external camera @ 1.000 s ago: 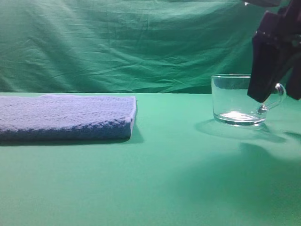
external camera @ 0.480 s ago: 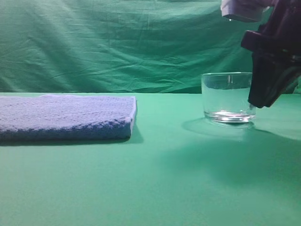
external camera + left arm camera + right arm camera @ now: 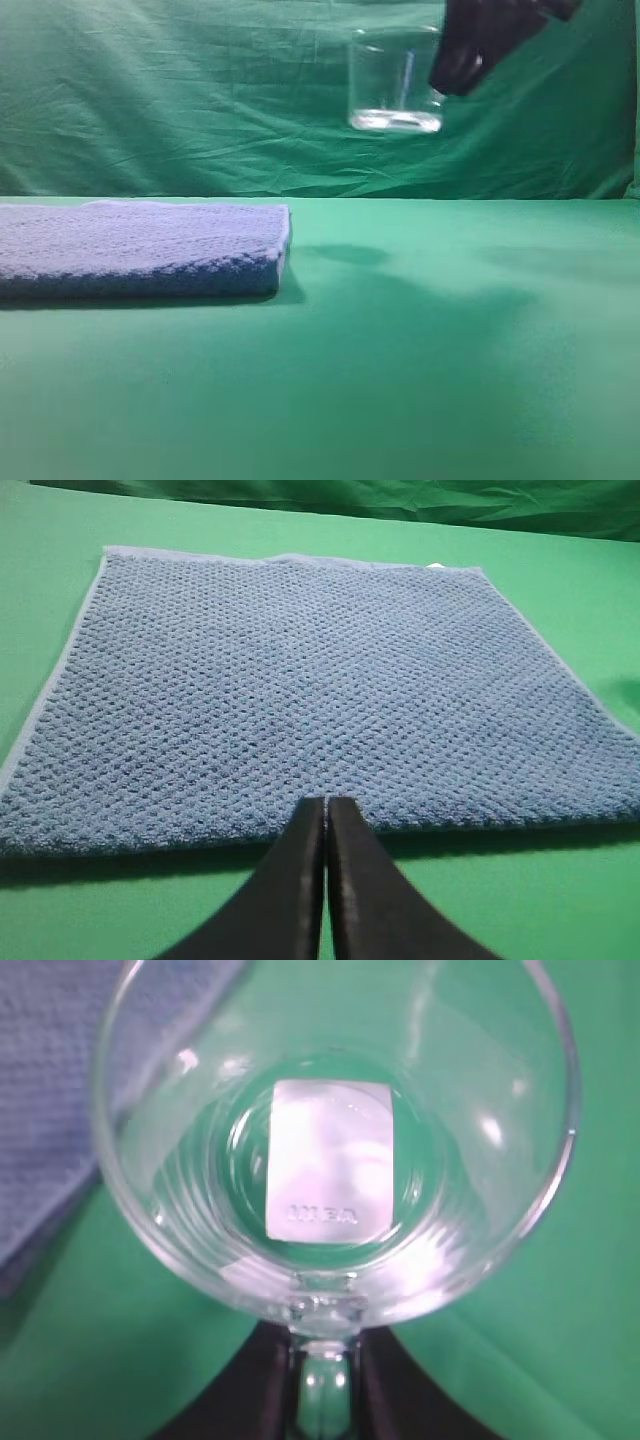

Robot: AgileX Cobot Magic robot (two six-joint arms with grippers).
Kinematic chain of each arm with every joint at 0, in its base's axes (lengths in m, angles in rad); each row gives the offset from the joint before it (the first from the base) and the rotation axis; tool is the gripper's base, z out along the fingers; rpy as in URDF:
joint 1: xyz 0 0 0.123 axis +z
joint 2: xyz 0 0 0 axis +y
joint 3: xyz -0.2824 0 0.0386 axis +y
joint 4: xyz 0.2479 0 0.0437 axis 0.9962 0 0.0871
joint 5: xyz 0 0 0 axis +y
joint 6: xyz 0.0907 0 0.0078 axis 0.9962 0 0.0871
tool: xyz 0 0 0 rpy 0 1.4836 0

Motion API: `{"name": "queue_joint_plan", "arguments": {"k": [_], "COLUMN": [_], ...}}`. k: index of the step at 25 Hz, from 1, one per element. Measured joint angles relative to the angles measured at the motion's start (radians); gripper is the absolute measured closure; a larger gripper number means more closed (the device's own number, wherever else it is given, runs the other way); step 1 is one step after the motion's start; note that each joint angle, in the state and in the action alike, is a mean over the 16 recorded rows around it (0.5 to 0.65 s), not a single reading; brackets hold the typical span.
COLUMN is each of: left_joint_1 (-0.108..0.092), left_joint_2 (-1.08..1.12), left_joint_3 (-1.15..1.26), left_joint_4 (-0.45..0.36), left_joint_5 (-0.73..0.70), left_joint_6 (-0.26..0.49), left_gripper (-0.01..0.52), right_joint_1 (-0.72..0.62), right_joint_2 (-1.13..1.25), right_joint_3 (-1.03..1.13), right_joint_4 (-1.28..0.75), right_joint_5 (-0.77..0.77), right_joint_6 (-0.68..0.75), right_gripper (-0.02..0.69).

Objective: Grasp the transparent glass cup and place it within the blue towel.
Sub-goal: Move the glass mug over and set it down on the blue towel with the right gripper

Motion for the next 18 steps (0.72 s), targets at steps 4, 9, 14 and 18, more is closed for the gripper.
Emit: {"name": "queue_joint_plan", "arguments": {"k": [4,9,14,18], "left_joint_1": [0.000,0.000,0.000,0.000], "left_joint_2": [0.000,0.000,0.000,0.000], "left_joint_3": [0.000,0.000,0.000,0.000], "left_joint_4": [0.000,0.000,0.000,0.000], "left_joint_5": [0.000,0.000,0.000,0.000], "left_joint_6": [0.000,0.000,0.000,0.000], "left_gripper": [0.514,0.514,0.514,0.514], "right_joint_1": [0.096,0.169,0.203,0.214], "right_joint_2": [0.129,0.282,0.388,0.430], "right_joint_3": [-0.151,-0.291,-0.367,-0.391], "right_joint_4": [-0.011,-0.031,-0.052,-0.062], "right_joint_5": [-0.016,-0.049,-0.091,-0.111], "right_joint_6": [-0.001,-0.005,-0.011,-0.015], "right_gripper": [0.563,0.563,0.529,0.431]}}
